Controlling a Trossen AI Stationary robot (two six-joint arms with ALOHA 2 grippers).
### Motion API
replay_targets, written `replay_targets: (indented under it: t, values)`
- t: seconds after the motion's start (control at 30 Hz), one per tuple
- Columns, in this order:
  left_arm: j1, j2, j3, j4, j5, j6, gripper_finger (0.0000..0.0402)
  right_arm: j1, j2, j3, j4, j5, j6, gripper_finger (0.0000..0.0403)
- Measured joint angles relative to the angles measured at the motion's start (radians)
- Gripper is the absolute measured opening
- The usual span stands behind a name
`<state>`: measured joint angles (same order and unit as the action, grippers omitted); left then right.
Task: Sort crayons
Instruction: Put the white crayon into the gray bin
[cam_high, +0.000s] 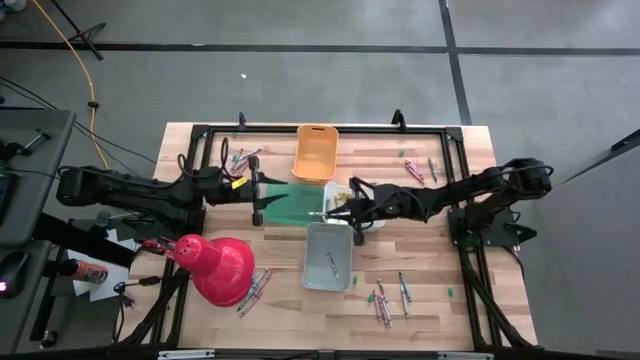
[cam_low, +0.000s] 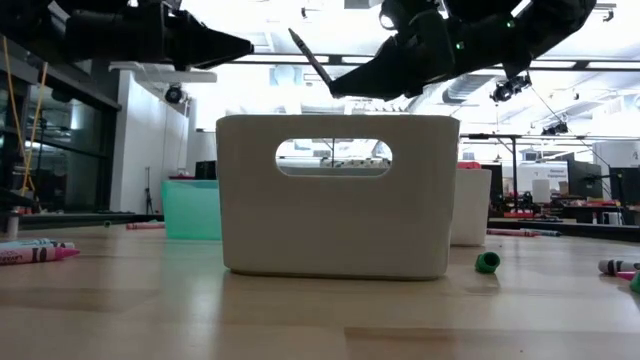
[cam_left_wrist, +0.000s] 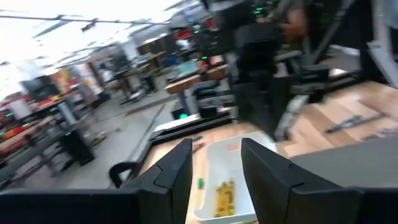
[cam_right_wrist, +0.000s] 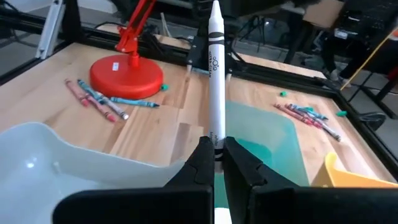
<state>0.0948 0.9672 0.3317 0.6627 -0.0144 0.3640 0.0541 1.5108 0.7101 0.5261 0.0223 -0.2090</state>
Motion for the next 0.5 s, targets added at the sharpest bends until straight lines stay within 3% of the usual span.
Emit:
replay_targets:
  t: [0.4,0.5]
  values:
    - [0.0,-0.004,0.0,-0.007,-0.016,0.013,0.0126,0.011,0.0,0.0,-0.086,-0.003,-0.006,0.0]
    - [0.0,-0.004,0.0,-0.007,-0.017,0.073,0.0126,0.01,0.0,0.0,-0.144,-0.079,0.029,0.0]
